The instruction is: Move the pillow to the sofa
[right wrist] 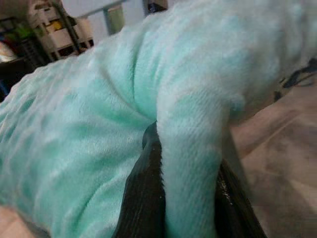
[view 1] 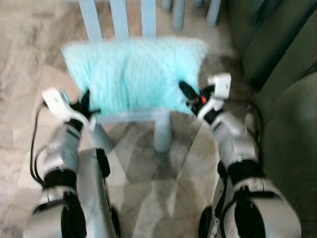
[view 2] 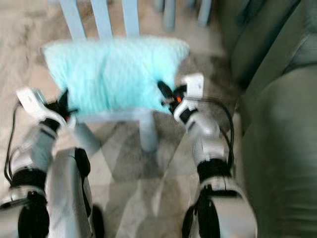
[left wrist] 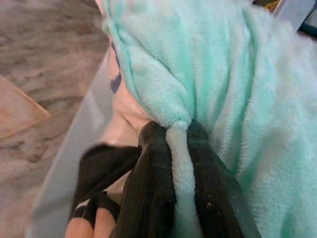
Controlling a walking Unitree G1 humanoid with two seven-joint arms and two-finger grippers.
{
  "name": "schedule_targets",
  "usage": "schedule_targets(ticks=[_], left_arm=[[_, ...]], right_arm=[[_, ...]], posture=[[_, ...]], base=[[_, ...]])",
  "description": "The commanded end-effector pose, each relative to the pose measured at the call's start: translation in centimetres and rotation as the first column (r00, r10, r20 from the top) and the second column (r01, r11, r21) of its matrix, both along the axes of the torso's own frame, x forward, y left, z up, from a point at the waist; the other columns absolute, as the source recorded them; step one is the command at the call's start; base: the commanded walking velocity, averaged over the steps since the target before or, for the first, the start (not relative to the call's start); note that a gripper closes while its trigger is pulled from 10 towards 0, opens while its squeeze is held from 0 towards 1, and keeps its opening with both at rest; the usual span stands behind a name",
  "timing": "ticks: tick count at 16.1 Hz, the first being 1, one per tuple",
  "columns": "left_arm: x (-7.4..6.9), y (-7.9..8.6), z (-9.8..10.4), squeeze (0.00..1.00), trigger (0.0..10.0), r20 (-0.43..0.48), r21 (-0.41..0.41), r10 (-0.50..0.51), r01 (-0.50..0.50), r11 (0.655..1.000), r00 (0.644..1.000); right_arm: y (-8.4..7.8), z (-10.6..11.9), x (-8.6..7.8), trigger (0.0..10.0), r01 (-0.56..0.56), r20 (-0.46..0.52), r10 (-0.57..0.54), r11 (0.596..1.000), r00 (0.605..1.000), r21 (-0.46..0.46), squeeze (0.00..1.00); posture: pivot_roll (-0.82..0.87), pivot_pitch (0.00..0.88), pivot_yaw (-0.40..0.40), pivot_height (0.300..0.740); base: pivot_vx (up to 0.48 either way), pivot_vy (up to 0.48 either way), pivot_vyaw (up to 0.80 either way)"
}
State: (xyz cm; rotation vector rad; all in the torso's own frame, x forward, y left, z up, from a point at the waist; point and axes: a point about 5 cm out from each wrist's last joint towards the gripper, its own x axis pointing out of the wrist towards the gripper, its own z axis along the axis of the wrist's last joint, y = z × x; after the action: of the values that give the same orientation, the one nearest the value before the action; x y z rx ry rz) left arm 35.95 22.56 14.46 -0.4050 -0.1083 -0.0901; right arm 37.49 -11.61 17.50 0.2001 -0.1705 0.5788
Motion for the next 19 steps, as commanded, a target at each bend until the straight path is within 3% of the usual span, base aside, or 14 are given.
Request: schedule_targets(ticks=[1, 3, 6, 9, 10, 11, 12, 13, 15, 19], left_arm=[[-0.4, 0.0, -0.2, 0.00, 0.0, 0.019, 0.045, 0.020, -0.020, 0.999, 1.000], [-1.5, -1.3, -1.0, 0.00, 0.0, 0.037, 0.106, 0.015, -0.019, 0.994, 0.999], [-2.5, -3.2, -1.4, 0.00, 0.0, 0.063, 0.111, -0.019, 0.012, 0.994, 0.998], [-4.4, -5.3, -3.0, 0.00, 0.0, 0.048, 0.171, -0.039, 0.030, 0.985, 0.998], [-4.9, -5.5, -3.5, 0.00, 0.0, 0.040, 0.212, -0.034, 0.025, 0.977, 0.999], [-5.2, -5.7, -3.9, 0.00, 2.0, 0.025, 0.240, -0.029, 0.022, 0.971, 0.999], [-5.4, -5.8, -4.5, 0.00, 4.5, -0.010, 0.252, -0.016, 0.018, 0.968, 1.000], [-5.6, -6.0, -4.9, 0.00, 10.0, -0.037, 0.277, -0.029, 0.038, 0.960, 0.999], [-5.9, -6.4, -5.0, 0.00, 10.0, -0.043, 0.312, -0.053, 0.064, 0.948, 0.998], [-5.6, -6.6, -4.8, 0.00, 10.0, -0.044, 0.338, -0.056, 0.067, 0.939, 0.998]], right_arm=[[-0.3, 0.4, -0.4, 0.0, 0.034, 0.040, -0.033, 0.999, 0.999, -0.010, 0.00], [-0.9, -0.9, -1.7, 0.0, 0.100, 0.013, -0.100, 0.995, 0.995, 0.008, 0.00], [-0.9, -2.2, -3.8, 0.0, 0.124, 0.067, -0.116, 0.984, 0.991, -0.129, 0.00], [-2.8, -3.8, -6.1, 0.0, 0.265, 0.038, -0.263, 0.950, 0.964, -0.166, 0.00], [-3.3, -3.8, -6.4, 6.3, 0.317, 0.055, -0.312, 0.929, 0.948, -0.190, 0.00], [-3.7, -3.9, -6.5, 10.0, 0.345, 0.050, -0.342, 0.918, 0.938, -0.198, 0.00], [-4.1, -4.0, -6.6, 10.0, 0.375, 0.017, -0.380, 0.906, 0.925, -0.197, 0.00], [-4.3, -3.8, -6.7, 10.0, 0.399, 0.019, -0.403, 0.897, 0.915, -0.190, 0.00], [-4.6, -3.4, -7.1, 10.0, 0.429, 0.053, -0.427, 0.879, 0.903, -0.209, 0.00], [-4.3, -3.2, -7.6, 10.0, 0.447, 0.021, -0.451, 0.876, 0.892, -0.180, 0.00]], posture=[[-0.07, 0.000, 0.008, 0.306], [-0.08, 0.000, 0.008, 0.306], [-0.10, 0.000, 0.012, 0.306], [-0.10, 0.000, -0.005, 0.306], [-0.10, 0.000, -0.003, 0.306], [-0.10, 0.000, 0.002, 0.306], [-0.10, 0.000, 0.007, 0.306], [-0.11, 0.000, 0.019, 0.306], [-0.11, 0.000, 0.026, 0.306], [-0.12, 0.000, 0.044, 0.306]], base=[[0.000, 0.000, 0.00], [0.000, 0.000, 0.00], [0.000, 0.000, 0.00], [0.000, 0.000, 0.00], [0.000, 0.000, 0.00], [0.000, 0.000, 0.00], [0.000, 0.000, 0.00], [0.000, 0.000, 0.00], [0.000, 0.000, 0.00], [0.000, 0.000, 0.00]])
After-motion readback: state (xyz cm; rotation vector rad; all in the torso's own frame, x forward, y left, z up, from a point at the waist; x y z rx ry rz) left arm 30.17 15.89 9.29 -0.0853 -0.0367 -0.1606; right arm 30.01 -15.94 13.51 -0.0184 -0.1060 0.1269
